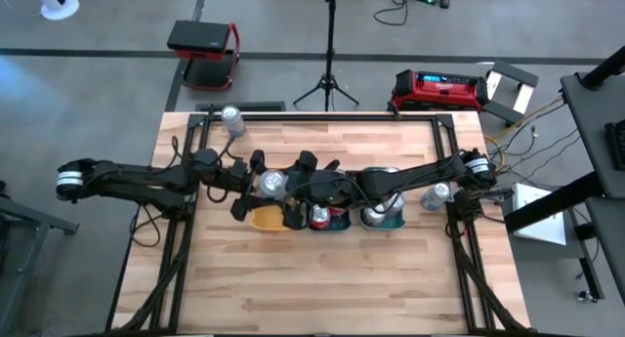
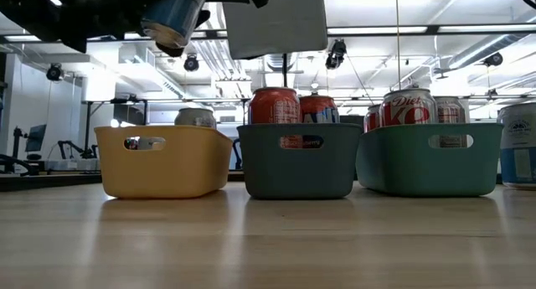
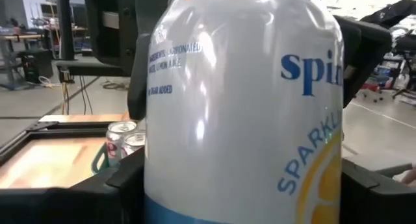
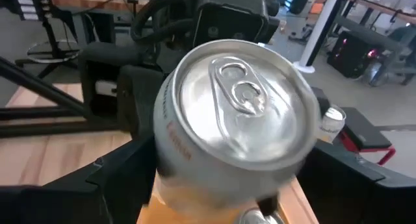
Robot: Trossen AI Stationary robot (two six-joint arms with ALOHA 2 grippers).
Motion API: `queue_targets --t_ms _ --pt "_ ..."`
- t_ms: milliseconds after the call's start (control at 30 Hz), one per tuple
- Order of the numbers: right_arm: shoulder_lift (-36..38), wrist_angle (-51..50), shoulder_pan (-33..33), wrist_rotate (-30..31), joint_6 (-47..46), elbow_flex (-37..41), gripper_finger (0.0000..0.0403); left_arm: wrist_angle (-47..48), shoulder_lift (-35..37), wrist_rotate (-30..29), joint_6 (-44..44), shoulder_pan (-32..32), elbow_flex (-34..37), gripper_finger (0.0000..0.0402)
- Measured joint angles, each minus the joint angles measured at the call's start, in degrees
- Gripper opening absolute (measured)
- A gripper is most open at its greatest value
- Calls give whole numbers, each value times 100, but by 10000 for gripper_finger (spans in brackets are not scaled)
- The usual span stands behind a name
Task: Sort soda cans
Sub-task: Put the top right blue-white soda can into the yellow bin
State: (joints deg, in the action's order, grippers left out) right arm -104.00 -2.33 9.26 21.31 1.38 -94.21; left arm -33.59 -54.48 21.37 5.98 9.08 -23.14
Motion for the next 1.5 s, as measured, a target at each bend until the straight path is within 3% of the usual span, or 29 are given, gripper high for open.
queue_targets --t_ms 533,800,1233,1500 --pt "53 312 -15 4 166 17 345 217 -94 -354 -177 -233 84 281" --pt "-12 400 -28 -415 -188 130 345 -85 -111 -583 -559 -624 90 282" --pt "-9 513 -43 -540 -337 205 301 -579 -376 -570 -645 -750 84 282" --pt "-9 430 -67 -676 -420 205 304 -633 -400 -588 -499 -751 82 302"
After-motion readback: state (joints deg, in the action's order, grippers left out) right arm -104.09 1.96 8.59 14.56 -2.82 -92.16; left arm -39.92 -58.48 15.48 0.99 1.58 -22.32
